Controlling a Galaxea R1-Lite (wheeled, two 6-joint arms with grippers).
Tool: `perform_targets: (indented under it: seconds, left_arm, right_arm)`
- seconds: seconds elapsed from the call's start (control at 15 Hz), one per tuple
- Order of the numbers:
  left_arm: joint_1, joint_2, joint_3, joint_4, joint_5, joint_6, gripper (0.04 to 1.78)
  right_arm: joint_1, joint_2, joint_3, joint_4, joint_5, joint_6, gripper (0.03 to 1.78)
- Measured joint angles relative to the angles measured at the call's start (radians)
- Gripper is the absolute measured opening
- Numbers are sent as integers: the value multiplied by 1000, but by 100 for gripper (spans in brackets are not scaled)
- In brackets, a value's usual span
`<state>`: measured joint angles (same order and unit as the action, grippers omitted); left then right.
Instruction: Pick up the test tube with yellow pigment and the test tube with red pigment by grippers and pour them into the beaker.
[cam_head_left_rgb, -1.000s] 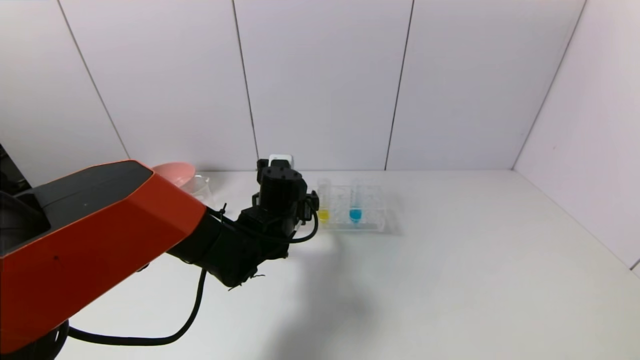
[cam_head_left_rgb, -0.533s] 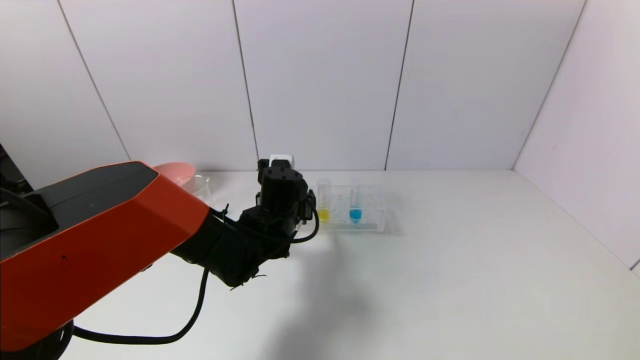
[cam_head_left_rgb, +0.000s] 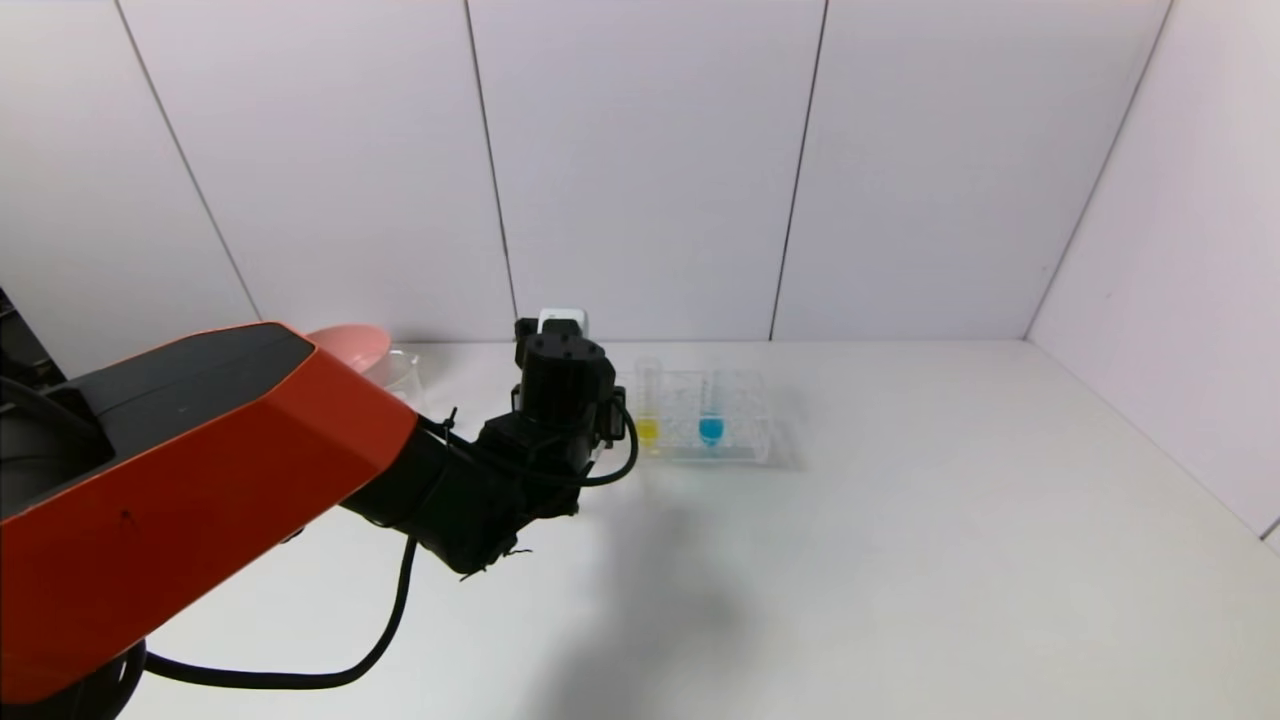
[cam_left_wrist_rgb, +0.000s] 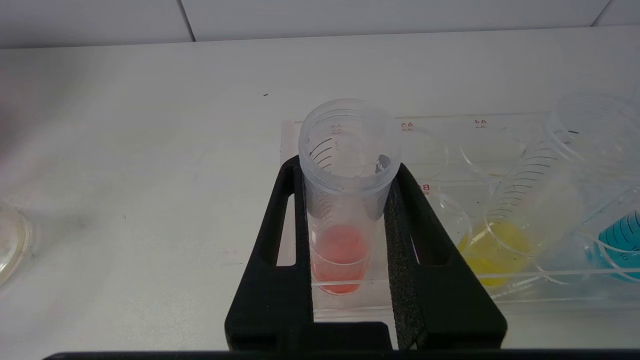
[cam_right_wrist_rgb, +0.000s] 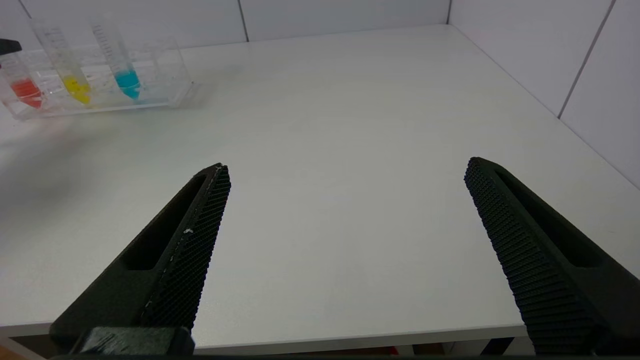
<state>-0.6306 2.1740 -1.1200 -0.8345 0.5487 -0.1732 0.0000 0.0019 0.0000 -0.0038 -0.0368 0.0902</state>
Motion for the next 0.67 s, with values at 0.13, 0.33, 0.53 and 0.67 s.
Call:
perform_targets:
  seconds: [0.13, 0.33, 0.53, 0.67]
  left_arm:
    - [0, -2, 0, 0, 0, 1, 44]
    - [0, -13, -6, 3, 0, 4, 44]
    - [-1, -61, -31, 28, -2, 37, 44]
    - [-2, -109, -49, 74, -4, 57, 44]
  right_arm:
    - [0, 0, 0, 0, 0, 0, 171]
    - [0, 0, 0, 0, 0, 0, 171]
    - [0, 0, 0, 0, 0, 0, 171]
    - [0, 0, 0, 0, 0, 0, 171]
